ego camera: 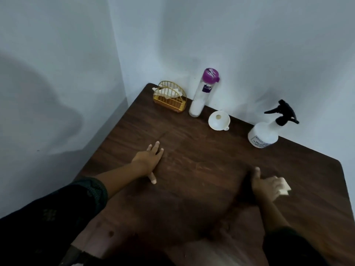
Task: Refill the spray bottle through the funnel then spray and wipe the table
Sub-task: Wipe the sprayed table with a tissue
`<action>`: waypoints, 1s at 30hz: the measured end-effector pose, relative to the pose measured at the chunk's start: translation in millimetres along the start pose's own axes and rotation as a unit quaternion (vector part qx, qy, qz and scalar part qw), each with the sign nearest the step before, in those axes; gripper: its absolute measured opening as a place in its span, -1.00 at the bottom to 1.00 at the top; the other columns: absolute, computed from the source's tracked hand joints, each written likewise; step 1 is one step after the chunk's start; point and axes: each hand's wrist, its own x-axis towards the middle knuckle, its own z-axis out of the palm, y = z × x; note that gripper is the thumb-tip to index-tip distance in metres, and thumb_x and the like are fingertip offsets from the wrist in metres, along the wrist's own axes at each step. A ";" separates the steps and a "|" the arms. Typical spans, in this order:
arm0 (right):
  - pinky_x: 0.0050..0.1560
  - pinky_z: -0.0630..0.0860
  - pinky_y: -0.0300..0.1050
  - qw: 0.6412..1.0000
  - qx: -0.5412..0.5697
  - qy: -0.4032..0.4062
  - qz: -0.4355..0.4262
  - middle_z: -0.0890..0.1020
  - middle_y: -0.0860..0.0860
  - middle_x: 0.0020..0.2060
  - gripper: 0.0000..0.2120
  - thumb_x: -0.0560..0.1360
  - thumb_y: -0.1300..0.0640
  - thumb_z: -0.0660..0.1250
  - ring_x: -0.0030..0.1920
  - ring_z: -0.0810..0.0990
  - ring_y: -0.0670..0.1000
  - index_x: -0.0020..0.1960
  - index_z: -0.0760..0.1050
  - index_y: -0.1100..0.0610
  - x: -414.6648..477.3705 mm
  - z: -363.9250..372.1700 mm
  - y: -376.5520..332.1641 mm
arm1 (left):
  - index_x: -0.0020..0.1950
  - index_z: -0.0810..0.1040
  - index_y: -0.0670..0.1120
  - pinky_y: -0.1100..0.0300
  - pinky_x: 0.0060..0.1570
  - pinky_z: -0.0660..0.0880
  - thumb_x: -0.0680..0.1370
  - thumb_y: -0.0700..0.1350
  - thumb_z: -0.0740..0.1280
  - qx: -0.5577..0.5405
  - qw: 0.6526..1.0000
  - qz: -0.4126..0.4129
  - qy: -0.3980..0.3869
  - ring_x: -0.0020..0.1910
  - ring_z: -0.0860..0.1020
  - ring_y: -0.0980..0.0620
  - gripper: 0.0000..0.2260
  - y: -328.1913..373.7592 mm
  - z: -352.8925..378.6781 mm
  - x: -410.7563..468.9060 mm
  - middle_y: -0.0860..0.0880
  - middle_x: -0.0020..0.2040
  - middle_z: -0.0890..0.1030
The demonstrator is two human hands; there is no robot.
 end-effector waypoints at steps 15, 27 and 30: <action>0.51 -0.08 -0.04 0.887 -0.129 -0.080 -0.437 0.05 0.11 0.53 -0.23 0.51 -0.28 0.06 0.54 -0.05 0.07 0.52 0.04 0.21 -99.1 73.3 -76.6 | 0.54 -0.13 -0.11 -0.09 0.47 0.13 0.37 0.15 0.45 -0.035 0.997 0.066 0.023 0.54 -0.14 -0.09 -0.01 -41.2 7.4 -9.3 -0.11 0.55 -0.24; 0.50 -0.16 0.05 0.938 -0.091 -0.098 -0.320 -0.05 0.14 0.54 -0.23 0.55 -0.28 -0.01 0.54 -0.12 0.10 0.52 -0.06 0.23 -168.9 107.6 -152.5 | 0.51 -0.31 0.05 -0.32 0.40 -0.02 0.29 0.20 0.49 -0.083 0.995 -0.062 -0.009 0.47 -0.30 -0.32 0.13 -71.9 33.9 -31.4 -0.17 0.48 -0.42; 0.50 -0.16 0.03 0.851 -0.125 -0.164 -0.482 -0.08 0.08 0.54 -0.28 0.55 -0.26 -0.02 0.53 -0.17 0.04 0.53 -0.06 0.17 -198.6 120.2 -174.8 | 0.50 -0.31 0.08 -0.26 0.43 -0.03 0.28 0.21 0.49 -0.097 0.992 -0.077 0.003 0.47 -0.29 -0.34 0.13 -75.2 36.2 -32.2 -0.17 0.48 -0.42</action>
